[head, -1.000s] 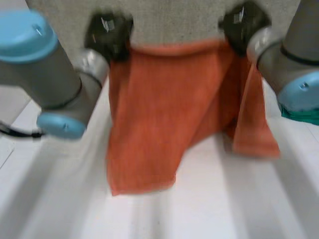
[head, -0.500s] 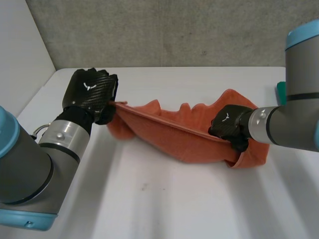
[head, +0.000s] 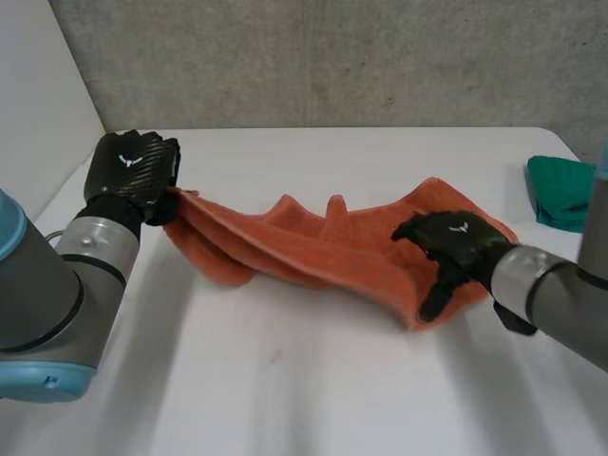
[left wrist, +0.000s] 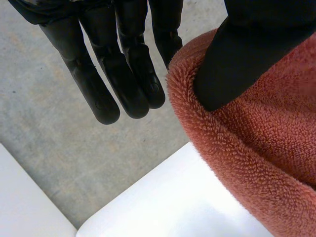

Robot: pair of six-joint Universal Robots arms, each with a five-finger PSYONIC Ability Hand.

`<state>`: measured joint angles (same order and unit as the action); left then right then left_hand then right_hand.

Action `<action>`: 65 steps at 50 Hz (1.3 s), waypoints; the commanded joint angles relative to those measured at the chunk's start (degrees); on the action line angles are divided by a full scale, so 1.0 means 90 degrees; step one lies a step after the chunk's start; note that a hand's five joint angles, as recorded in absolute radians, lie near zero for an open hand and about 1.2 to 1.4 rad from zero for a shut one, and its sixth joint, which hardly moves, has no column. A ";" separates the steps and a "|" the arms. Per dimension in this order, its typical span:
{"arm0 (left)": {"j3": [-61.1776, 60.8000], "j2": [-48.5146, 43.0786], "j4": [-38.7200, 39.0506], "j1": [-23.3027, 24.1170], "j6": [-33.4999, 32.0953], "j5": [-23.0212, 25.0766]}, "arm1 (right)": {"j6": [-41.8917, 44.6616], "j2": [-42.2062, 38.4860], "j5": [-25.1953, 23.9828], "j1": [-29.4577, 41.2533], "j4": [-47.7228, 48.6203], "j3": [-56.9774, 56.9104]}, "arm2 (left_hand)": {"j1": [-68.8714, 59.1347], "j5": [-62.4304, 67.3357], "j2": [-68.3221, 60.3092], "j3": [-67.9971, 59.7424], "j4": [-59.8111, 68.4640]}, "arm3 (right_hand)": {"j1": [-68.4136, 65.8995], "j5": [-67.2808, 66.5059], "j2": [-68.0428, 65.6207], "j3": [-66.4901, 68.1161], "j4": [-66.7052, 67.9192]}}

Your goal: Fold the laundry.

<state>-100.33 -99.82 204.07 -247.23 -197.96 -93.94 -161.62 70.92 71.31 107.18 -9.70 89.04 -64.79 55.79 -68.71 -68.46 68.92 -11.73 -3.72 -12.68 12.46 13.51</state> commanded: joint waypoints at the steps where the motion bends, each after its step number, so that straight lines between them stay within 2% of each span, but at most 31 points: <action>1: 0.0034 -0.0042 0.0001 -0.0128 0.0130 -0.0001 | -0.0538 0.0382 -0.0228 -0.0493 0.0910 0.1198 | -0.1690 0.1579 -0.1255 -0.1283 0.1231 | -0.0507 -0.0286 -0.0402 0.0426 0.0309; 11: 0.0005 -0.0032 -0.0018 -0.0138 0.0394 0.0018 | -0.0548 0.0343 -0.0199 -0.0493 0.1205 0.1503 | -0.1690 0.1579 -0.1255 -0.1283 0.1231 | -0.0620 -0.0400 -0.0515 0.0539 0.0422; 22: 0.0034 -0.0032 -0.0018 -0.0147 0.0384 0.0028 | -0.0489 -0.0174 -0.0209 -0.0406 0.1537 0.1620 | -0.1690 0.1579 -0.1255 -0.1283 0.1231 | -0.3311 -0.3090 -0.3206 0.3230 0.3113; 33: 0.0171 -0.0051 -0.0009 -0.0430 0.0384 0.0028 | -0.0597 -0.0653 -0.0169 0.0024 0.1820 0.1435 | -0.1690 0.1579 -0.1255 -0.1283 0.1231 | -0.2732 -0.2512 -0.2628 0.2652 0.2535; 39: 0.0181 -0.0042 -0.0009 -0.0430 0.0394 0.0028 | -0.0597 -0.0917 -0.0111 0.0297 0.1869 0.1161 | -0.1690 0.1579 -0.1255 -0.1283 0.1231 | -0.2845 -0.2624 -0.2740 0.2764 0.2647; 46: 0.0161 -0.0051 -0.0009 -0.0430 0.0394 0.0028 | -0.0597 -0.1307 0.0211 0.0424 0.1860 0.0810 | -0.1690 0.1579 -0.1255 -0.1283 0.1231 | -0.2993 -0.2773 -0.2889 0.2912 0.2795; 65: 0.0132 -0.0042 -0.0009 -0.0431 0.0394 0.0028 | -0.0606 -0.1679 0.0299 0.0532 0.1869 0.0224 | -0.1690 0.1579 -0.1255 -0.1283 0.1231 | -0.3742 -0.3521 -0.3637 0.3661 0.3544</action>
<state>-99.02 -100.22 203.99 -251.14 -194.41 -93.69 -166.99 56.47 73.70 111.82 7.11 92.66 -64.78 55.79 -68.71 -68.46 68.93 -32.30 -26.78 -36.73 37.17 38.82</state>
